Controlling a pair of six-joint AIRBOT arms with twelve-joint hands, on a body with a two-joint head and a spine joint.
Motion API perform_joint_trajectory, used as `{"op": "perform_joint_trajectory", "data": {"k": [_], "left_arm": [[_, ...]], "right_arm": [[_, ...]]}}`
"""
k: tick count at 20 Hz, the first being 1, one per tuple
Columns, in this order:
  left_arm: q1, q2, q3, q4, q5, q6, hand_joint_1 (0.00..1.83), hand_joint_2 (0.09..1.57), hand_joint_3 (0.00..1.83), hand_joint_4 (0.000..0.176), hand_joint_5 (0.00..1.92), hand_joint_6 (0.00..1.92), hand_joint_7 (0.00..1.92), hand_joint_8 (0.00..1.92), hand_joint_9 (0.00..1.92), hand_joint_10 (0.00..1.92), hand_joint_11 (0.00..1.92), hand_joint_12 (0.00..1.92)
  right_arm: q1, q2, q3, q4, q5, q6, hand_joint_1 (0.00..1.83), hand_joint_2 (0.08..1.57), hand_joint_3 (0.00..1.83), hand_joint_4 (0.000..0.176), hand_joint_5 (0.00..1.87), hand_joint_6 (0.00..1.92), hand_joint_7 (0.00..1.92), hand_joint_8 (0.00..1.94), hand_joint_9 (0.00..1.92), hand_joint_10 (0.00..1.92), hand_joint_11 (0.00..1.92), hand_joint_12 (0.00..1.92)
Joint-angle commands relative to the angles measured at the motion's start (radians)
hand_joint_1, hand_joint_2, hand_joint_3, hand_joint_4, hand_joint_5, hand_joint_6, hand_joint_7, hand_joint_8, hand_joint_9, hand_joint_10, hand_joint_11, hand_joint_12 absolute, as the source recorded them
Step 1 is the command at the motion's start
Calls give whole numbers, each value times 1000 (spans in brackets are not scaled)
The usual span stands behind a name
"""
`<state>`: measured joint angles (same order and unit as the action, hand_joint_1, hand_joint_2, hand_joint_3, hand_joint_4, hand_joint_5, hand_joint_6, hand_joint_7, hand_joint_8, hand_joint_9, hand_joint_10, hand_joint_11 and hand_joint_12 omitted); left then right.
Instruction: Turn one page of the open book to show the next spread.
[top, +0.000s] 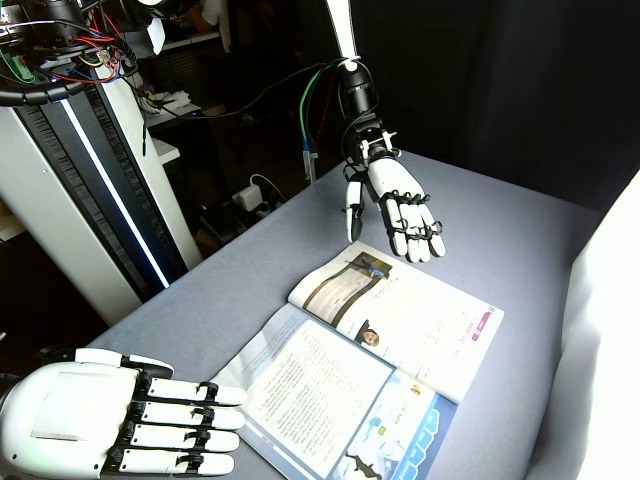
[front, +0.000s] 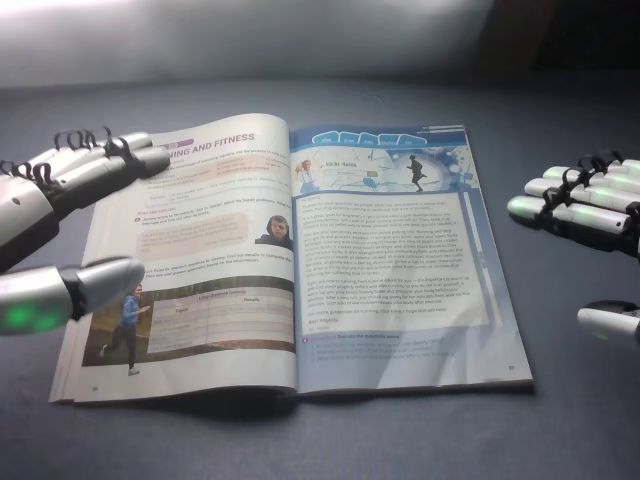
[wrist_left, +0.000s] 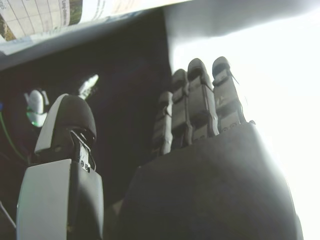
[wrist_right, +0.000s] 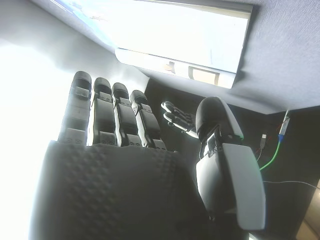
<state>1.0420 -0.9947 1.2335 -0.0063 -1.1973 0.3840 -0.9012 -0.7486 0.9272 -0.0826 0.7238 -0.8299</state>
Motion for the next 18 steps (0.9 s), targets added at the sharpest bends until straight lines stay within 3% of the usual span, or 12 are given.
{"op": "perform_joint_trajectory", "data": {"k": [1,2,3,4,5,6,7,8,9,10,11,18], "left_arm": [[4,-2,2,-29,-132,-8,270,1377,9,0,300,12,195,22,61,15,0,0],[3,-3,2,-30,-134,-8,262,1390,3,34,72,2,345,12,292,59,45,53],[3,-5,5,-31,-134,-9,336,1390,0,28,25,32,275,46,407,11,11,996],[3,-7,6,-31,-133,-13,325,1395,0,15,61,43,179,15,239,1,1,1186],[4,-8,6,-31,-133,-13,351,1398,1,0,225,50,82,3,47,0,0,735],[4,-8,5,-32,-135,-13,355,1378,0,0,269,30,16,0,9,0,0,146],[5,-8,5,-33,-137,-13,357,1373,0,0,221,5,2,0,1,0,0,28],[5,-8,5,-34,-138,-13,334,1372,0,21,133,0,0,0,0,0,0,5],[5,-7,5,-34,-140,-13,342,1362,0,31,89,0,0,0,0,0,0,0],[5,-6,5,-33,-139,-13,341,1355,0,28,88,3,0,0,0,0,0,0],[5,-4,6,-29,-134,-13,375,1343,0,13,115,13,0,0,0,0,0,0],[5,21,3,-23,-110,-10,424,1327,0,0,138,12,11,3,0,0,0,0]], "right_arm": [[14,1,4,18,119,-2,367,1334,23,0,202,46,0,0,0,0,0,3],[14,1,4,18,122,-2,369,1340,22,0,40,8,29,11,12,5,0,0],[14,1,4,18,124,-2,398,1348,21,0,7,1,96,32,86,37,0,0],[14,1,4,18,125,-1,411,1351,18,0,1,0,132,39,124,53,15,8],[14,1,4,19,127,-1,375,1389,0,0,74,10,35,11,24,10,2,360],[14,1,4,20,128,-1,377,1366,0,0,37,3,6,1,4,1,0,523],[14,1,4,20,130,-1,373,1362,0,0,7,0,0,0,0,0,0,618],[14,1,4,21,132,-1,371,1354,0,0,1,0,0,0,0,0,0,637],[14,1,4,23,136,-1,342,1340,0,0,0,0,0,0,0,0,0,378],[14,1,5,25,137,-1,305,1335,0,0,0,0,0,0,0,0,0,108],[14,1,7,24,133,-1,281,1315,0,0,0,0,0,0,0,0,0,21],[90,-24,32,-102,-15,32,223,1297,0,0,0,0,0,0,0,0,23,11]]}}
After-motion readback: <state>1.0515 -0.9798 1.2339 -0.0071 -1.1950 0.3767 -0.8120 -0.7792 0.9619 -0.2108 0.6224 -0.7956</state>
